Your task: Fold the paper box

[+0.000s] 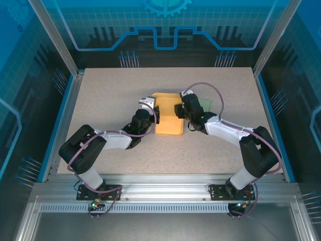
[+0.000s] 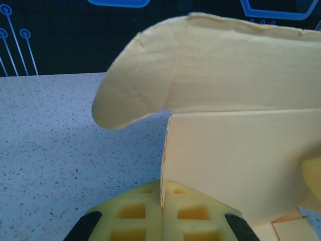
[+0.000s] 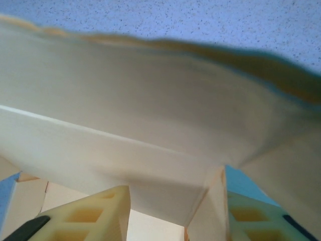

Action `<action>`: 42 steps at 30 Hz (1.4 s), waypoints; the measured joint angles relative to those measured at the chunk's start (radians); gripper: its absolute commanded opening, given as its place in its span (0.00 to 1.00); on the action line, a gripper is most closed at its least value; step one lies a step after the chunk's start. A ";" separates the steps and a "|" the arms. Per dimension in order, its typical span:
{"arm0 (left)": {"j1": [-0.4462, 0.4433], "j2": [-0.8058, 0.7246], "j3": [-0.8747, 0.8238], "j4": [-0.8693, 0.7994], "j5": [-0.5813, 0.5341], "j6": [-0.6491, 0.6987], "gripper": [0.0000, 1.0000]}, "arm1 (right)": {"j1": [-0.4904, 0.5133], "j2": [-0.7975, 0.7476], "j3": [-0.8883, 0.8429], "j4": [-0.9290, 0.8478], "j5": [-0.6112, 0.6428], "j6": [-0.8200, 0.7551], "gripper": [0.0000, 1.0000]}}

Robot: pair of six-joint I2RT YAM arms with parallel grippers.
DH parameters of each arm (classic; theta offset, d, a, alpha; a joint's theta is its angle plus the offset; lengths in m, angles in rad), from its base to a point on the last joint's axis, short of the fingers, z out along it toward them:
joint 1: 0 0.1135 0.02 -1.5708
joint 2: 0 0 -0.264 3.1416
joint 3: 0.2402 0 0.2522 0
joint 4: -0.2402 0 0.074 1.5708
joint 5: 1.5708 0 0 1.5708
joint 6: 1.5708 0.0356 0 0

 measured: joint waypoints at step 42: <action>0.047 0.011 -0.017 -0.024 0.175 0.076 0.00 | -0.172 0.069 0.074 -0.076 -0.270 -0.039 0.56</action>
